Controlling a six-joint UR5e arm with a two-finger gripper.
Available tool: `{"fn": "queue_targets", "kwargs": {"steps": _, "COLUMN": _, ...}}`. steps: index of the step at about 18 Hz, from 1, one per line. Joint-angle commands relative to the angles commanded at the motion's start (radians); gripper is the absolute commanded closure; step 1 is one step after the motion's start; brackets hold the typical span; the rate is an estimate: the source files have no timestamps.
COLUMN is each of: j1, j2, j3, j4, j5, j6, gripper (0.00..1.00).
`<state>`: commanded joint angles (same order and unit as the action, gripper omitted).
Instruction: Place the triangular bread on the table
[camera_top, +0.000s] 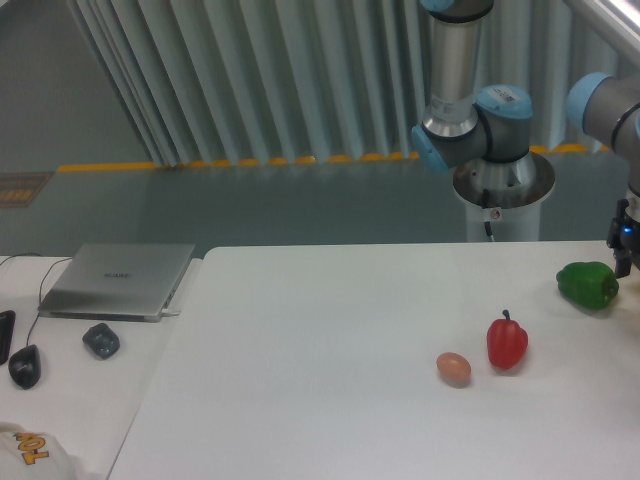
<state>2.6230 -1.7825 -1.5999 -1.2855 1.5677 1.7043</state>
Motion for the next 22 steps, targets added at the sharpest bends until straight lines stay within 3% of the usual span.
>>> {"fn": "queue_targets", "kwargs": {"steps": 6, "j1": 0.028, "j2": 0.005, "j3": -0.002, "j4": 0.009, "j5": -0.002, "j6": -0.058, "gripper": 0.0}}
{"fn": "queue_targets", "kwargs": {"steps": 14, "j1": 0.204, "j2": 0.006, "j3": 0.028, "j4": 0.064, "j5": -0.011, "j6": 0.026, "gripper": 0.0}}
{"fn": "queue_targets", "kwargs": {"steps": 17, "j1": 0.29, "j2": -0.029, "j3": 0.031, "j4": 0.096, "j5": -0.054, "j6": 0.087, "gripper": 0.0}}
{"fn": "queue_targets", "kwargs": {"steps": 22, "j1": 0.308, "j2": -0.097, "j3": 0.031, "j4": 0.179, "j5": -0.061, "j6": 0.109, "gripper": 0.0}}
